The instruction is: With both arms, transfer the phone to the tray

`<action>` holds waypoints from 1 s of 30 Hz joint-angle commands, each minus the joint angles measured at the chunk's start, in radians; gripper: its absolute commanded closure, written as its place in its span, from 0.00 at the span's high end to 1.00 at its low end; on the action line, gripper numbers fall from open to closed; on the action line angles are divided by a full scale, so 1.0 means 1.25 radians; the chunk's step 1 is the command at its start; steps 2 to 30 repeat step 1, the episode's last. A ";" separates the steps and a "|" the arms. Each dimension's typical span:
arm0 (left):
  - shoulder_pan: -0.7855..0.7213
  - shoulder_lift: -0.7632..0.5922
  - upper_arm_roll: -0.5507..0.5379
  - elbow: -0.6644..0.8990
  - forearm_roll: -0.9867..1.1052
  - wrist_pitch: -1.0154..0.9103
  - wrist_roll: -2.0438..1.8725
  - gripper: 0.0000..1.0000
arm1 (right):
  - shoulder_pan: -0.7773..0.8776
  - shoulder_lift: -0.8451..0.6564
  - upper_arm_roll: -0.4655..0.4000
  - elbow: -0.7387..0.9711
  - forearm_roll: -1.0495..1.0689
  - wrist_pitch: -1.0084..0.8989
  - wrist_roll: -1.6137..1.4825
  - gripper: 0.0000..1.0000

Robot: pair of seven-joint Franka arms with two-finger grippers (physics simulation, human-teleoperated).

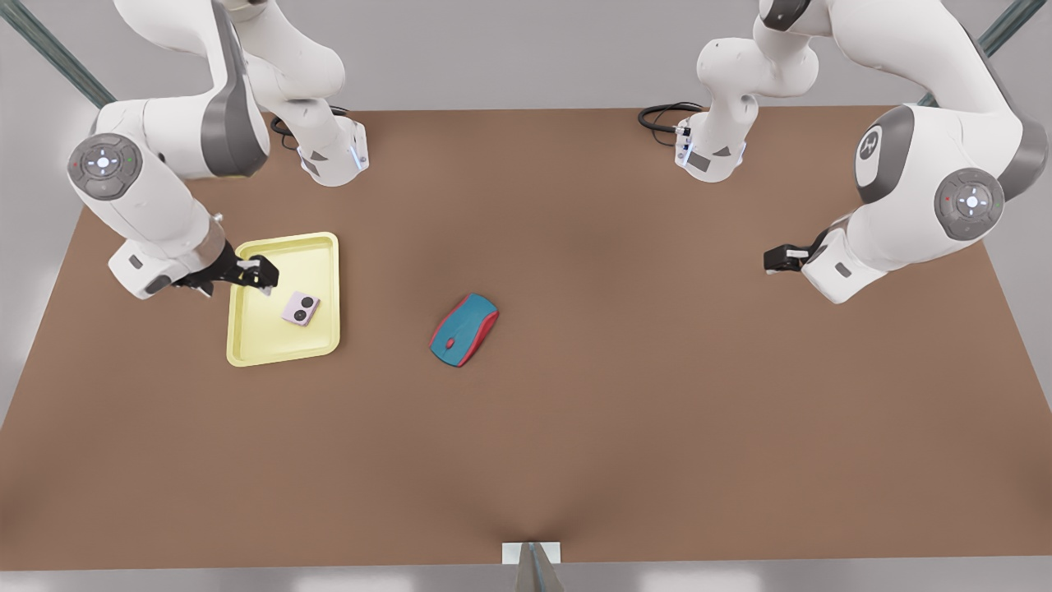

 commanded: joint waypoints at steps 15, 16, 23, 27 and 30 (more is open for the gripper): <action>0.000 0.000 0.000 0.000 0.001 0.001 -0.001 1.00 | 0.018 0.004 0.014 0.008 0.009 -0.080 -0.054 1.00; 0.000 0.000 0.000 0.000 0.001 0.001 -0.001 1.00 | 0.018 0.004 0.014 0.008 0.009 -0.080 -0.054 1.00; 0.000 0.000 0.000 0.000 0.001 0.001 -0.001 1.00 | 0.018 0.004 0.014 0.008 0.009 -0.080 -0.054 1.00; 0.000 0.000 0.000 0.000 0.001 0.001 -0.001 1.00 | 0.018 0.004 0.014 0.008 0.009 -0.080 -0.054 1.00; 0.000 0.000 0.000 0.000 0.001 0.001 -0.001 1.00 | 0.018 0.004 0.014 0.008 0.009 -0.080 -0.054 1.00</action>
